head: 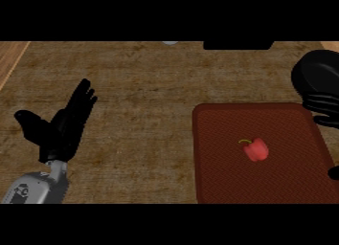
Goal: Pick the bell pepper from the tray and place it in the pot
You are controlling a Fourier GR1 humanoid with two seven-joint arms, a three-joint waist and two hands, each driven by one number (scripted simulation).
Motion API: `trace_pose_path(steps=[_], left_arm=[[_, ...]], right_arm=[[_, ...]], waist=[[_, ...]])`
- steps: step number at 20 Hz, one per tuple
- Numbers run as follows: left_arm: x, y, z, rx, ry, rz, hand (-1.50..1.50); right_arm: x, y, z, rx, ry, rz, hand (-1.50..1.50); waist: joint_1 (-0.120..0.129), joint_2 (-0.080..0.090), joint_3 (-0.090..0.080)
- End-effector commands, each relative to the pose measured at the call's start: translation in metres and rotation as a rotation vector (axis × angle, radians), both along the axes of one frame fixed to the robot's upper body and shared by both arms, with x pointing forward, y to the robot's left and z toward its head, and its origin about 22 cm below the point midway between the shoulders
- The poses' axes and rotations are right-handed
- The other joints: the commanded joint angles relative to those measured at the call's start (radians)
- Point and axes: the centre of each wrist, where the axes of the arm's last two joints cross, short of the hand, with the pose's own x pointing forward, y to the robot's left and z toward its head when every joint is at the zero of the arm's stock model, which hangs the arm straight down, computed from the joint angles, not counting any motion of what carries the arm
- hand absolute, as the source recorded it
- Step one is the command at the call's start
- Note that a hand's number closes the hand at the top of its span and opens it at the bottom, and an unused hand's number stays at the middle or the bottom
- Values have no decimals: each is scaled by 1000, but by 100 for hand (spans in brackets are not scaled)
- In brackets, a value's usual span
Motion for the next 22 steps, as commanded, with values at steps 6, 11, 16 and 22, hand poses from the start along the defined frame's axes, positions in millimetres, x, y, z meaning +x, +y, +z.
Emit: trace_pose_path(steps=[6,11,16,22], left_arm=[[3,17,8,3,2,-9,0],[-3,6,-8,-1,18,-8,0],[-23,2,5,-10,3,-10,0],[-15,15,17,10,6,-1,0]], right_arm=[[-15,14,34,-363,-29,32,-150],[-19,23,35,-472,17,-50,-150],[-15,31,24,-505,59,-87,-150],[-22,33,3,-628,41,-111,-150]], waist=[[-1,1,-2],[-4,1,-2],[5,0,-2],[0,0,-1]])
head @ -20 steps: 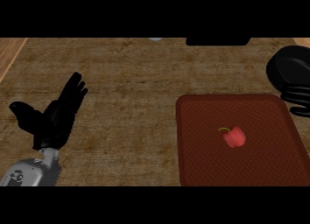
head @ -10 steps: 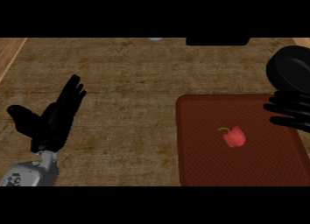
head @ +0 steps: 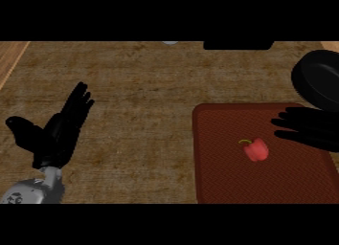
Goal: Pick the bell pepper from the tray and place it in the pot
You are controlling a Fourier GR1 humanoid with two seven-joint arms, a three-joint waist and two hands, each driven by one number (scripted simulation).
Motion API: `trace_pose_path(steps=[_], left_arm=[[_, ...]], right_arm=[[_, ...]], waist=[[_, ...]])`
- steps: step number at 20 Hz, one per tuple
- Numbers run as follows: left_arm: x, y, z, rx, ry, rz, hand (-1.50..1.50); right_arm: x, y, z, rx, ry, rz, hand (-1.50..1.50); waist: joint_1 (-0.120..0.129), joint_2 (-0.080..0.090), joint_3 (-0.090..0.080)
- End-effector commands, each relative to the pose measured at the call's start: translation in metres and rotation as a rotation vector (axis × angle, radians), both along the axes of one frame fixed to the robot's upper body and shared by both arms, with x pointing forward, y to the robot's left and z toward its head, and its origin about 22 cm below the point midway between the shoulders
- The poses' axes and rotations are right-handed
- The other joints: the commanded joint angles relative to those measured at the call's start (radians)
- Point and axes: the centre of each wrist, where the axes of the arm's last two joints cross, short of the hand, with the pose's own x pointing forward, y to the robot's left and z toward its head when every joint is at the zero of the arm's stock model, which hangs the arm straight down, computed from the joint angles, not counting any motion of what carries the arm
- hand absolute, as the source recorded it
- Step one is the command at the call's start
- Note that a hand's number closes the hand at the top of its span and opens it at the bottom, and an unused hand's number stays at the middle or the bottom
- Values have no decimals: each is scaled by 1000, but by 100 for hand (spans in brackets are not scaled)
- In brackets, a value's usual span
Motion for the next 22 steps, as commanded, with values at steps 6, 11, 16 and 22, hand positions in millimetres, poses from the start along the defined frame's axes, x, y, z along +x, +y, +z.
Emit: trace_pose_path(steps=[6,11,16,22], left_arm=[[8,-3,4,0,1,-7,0],[4,-16,4,18,-8,15,0],[17,-1,11,-12,-1,1,0],[-12,-5,5,4,7,5,0]], right_arm=[[2,7,-38,-133,-30,-48,-150],[1,27,-53,-66,-8,-58,-150],[-4,25,-66,-27,-16,-40,-150],[-10,47,-63,-58,1,-110,-150]], waist=[[-3,0,0],[-3,0,0],[-5,1,0],[-1,-1,0]])
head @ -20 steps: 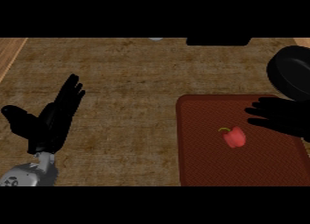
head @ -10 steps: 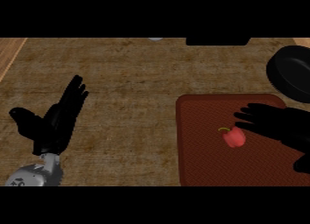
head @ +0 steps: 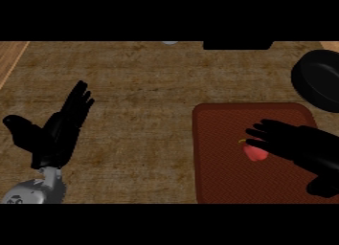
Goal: Pick the bell pepper from the tray and place it in the pot
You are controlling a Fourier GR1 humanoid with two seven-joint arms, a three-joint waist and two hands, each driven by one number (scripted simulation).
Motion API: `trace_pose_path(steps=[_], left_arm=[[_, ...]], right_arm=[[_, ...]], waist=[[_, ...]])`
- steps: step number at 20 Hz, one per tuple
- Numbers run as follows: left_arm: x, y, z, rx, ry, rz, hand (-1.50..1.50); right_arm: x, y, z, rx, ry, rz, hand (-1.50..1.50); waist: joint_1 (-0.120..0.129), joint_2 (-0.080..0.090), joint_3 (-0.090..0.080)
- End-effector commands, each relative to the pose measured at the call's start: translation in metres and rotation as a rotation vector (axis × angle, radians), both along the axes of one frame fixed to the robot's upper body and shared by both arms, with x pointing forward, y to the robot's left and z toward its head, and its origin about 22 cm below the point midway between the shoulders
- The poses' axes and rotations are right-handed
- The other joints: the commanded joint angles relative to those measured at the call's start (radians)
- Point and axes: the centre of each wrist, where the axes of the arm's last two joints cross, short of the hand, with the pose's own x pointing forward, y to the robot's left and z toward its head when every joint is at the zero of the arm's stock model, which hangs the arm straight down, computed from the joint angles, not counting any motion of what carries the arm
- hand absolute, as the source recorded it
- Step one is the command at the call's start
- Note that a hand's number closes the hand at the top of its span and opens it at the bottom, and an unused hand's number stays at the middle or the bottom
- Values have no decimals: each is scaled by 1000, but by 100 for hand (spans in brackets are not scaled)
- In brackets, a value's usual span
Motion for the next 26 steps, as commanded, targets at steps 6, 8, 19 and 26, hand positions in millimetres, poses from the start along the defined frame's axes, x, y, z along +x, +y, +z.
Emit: trace_pose_path(steps=[6,8,19,26], left_arm=[[-9,-2,1,4,1,-5,0],[8,-24,8,-7,7,9,0],[14,-6,-10,1,13,1,0],[7,1,-1,-7,-6,4,0]], right_arm=[[0,31,-21,-80,-51,-93,-150],[15,24,-26,-75,-41,-108,-150],[19,36,-57,-226,-77,-108,-150],[22,56,-73,-258,-86,-112,-150]], waist=[[3,0,0],[2,1,0],[2,2,0],[1,0,0]])
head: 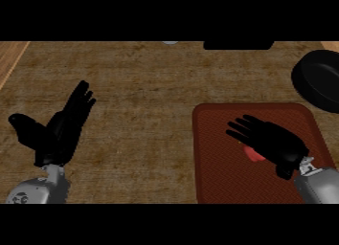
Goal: Pick the bell pepper from the tray and place it in the pot
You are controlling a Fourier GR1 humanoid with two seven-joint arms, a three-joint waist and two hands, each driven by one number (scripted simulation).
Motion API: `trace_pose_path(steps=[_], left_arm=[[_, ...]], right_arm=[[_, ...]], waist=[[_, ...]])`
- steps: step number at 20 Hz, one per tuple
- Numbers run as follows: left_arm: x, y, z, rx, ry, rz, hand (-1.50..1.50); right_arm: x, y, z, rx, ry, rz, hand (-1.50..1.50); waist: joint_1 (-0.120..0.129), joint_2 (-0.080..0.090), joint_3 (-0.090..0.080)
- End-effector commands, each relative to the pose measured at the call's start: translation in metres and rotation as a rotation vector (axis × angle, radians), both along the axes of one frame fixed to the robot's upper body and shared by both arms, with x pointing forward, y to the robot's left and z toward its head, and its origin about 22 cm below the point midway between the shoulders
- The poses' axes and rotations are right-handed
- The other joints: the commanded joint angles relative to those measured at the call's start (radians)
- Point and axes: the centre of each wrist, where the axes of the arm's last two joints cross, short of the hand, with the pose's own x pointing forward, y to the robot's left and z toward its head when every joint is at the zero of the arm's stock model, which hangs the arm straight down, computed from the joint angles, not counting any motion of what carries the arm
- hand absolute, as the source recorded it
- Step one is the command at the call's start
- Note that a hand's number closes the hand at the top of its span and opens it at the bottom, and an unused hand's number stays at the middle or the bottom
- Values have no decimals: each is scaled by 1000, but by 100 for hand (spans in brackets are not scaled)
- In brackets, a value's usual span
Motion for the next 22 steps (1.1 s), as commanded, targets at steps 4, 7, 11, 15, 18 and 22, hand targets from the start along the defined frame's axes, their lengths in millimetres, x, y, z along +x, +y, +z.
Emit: trace_pose_path(steps=[4,7,11,15,18,22], left_arm=[[0,-12,1,17,1,15,0],[-1,8,-3,21,5,6,0],[-15,2,12,4,8,11,0],[-12,-11,10,15,-18,-5,0],[0,-4,9,2,12,20,0],[-6,5,6,-9,-12,56,0]], right_arm=[[6,5,-17,-20,12,4,-150],[1,-2,-23,87,76,118,150],[-1,-18,-29,113,23,146,150],[1,6,-16,111,34,163,150],[13,-50,-4,170,20,-12,150],[-4,-180,13,233,19,-564,150]], waist=[[-1,0,0],[-3,0,0],[0,-1,0],[-2,-1,0],[-8,-1,0],[-66,9,5]])
